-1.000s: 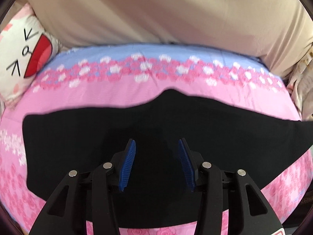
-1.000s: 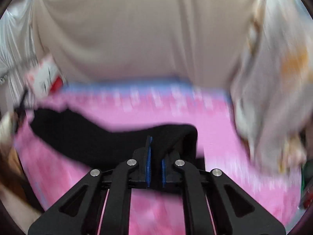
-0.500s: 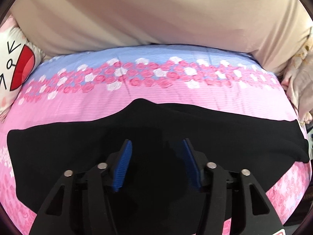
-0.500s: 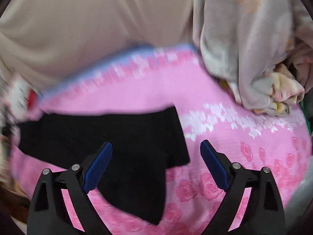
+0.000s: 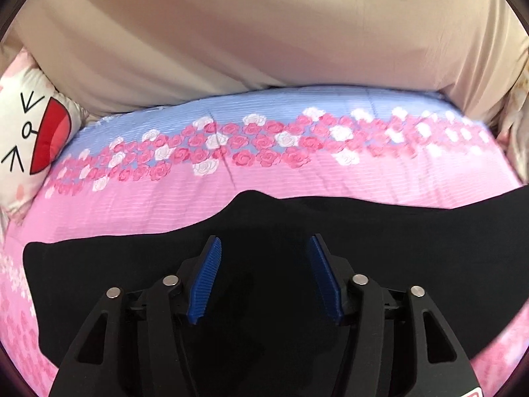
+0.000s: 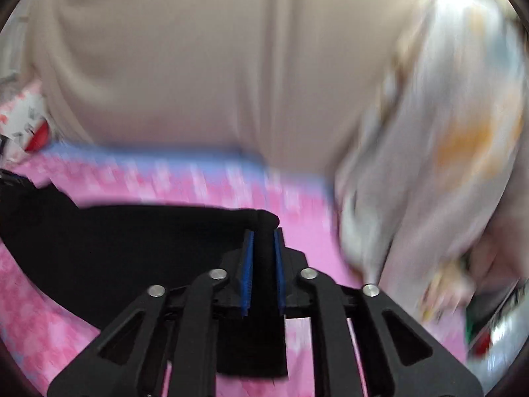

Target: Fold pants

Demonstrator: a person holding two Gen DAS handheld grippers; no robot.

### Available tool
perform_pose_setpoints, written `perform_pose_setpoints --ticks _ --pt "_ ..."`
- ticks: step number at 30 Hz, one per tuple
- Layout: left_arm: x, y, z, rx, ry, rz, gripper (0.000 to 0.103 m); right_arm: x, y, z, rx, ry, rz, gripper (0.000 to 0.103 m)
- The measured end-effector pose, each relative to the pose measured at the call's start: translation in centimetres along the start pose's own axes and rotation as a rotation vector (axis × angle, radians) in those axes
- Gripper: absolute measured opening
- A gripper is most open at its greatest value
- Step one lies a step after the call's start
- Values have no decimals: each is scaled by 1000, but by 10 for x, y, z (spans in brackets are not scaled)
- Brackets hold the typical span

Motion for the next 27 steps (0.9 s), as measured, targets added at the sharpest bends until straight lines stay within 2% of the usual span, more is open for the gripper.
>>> perform_pose_setpoints --ticks 1,2,4,6,7,8,10,14,16,19,21,22,24,27 --pt "6 2 0 3 -14 15 55 24 28 -13 -6 93 111 26" --pt "10 4 3 -3 -14 32 55 34 47 -19 -12 136 161 26" --pt "13 2 7 -7 -15 40 55 28 59 -23 21 152 137 26" --pt "17 -5 12 3 -45 34 58 13 51 -17 60 112 66 28" --pt "20 -9 14 5 -55 34 61 5 40 -8 60 94 26 37" --pt "25 -14 16 3 -60 36 62 -1 32 -3 55 76 7 53" --pt "33 -19 19 2 -66 52 63 -6 8 25 38 13 -28 70" --pt "39 -27 34 -32 -82 48 63 3 -38 121 -94 -232 -66 70" --pt "47 -31 36 -37 -57 57 71 21 -53 173 -186 -342 -51 69" --pt "69 -34 32 9 -74 102 73 50 -65 248 -302 -475 -14 69" --pt "77 -36 33 15 -100 94 80 65 -67 291 -376 -523 12 69" --pt "82 -39 35 12 -105 93 80 71 -68 309 -403 -544 24 69" --pt "79 -44 41 -12 -94 68 80 82 -68 340 -434 -595 58 69" --pt "60 -53 65 -77 -112 -6 79 83 -83 387 -429 -739 98 69"
Point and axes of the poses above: each gripper's, at about its wrist camera, not at the fingertips, and x roughly the way its jaws point, z to its left, y to its underside, the point moved 5 cm from there along x, roughly the way its jaws point, and after that the axes turned 1 degree about -y, right-handed, at the moved point
